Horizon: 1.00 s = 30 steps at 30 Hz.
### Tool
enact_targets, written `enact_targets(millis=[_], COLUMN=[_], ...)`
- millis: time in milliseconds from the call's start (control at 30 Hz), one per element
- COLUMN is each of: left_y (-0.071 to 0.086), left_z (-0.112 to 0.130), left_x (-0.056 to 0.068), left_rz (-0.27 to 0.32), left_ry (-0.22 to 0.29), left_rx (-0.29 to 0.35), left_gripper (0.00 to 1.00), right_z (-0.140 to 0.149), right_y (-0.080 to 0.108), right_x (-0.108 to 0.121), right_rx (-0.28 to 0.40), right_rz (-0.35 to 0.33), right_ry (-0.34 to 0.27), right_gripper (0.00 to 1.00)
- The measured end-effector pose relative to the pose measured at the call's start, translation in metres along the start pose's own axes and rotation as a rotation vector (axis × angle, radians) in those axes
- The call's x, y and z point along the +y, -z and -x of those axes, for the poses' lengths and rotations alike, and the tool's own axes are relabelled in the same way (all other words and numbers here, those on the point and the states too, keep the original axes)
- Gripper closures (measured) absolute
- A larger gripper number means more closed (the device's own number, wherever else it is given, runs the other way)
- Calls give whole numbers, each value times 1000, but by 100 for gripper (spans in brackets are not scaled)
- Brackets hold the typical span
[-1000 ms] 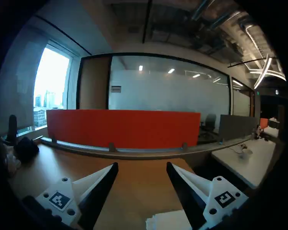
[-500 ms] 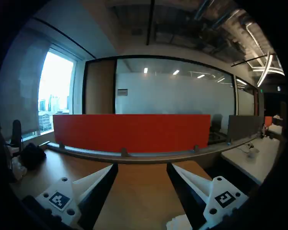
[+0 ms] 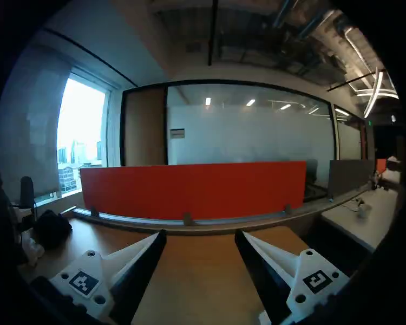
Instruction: Fold towel
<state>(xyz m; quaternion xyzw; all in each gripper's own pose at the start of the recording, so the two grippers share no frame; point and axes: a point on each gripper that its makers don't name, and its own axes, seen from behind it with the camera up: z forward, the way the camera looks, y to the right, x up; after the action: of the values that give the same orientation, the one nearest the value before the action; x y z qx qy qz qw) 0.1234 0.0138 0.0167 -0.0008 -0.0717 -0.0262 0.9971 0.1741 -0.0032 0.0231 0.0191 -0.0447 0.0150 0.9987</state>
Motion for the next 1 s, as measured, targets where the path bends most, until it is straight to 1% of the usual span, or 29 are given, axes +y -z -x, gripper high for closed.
enact_targets(millis=[367, 600, 800, 1000], left_y=[-1, 1, 2, -2], left_z=[-1, 4, 17, 39], left_x=[-4, -8, -8, -4], left_rz=[-6, -8, 6, 22], left_ry=[4, -6, -32, -23], left_rx=[23, 37, 59, 80], left_gripper=[10, 10, 10, 10], right_z=[-2, -5, 1, 15], right_y=[-2, 3, 8, 10], right_x=[-8, -16, -22, -27], right_rx=[2, 5, 11, 17], right_rz=[6, -4, 2, 7], right_ry=[-4, 0, 18, 44], right_gripper=[2, 2, 2, 2])
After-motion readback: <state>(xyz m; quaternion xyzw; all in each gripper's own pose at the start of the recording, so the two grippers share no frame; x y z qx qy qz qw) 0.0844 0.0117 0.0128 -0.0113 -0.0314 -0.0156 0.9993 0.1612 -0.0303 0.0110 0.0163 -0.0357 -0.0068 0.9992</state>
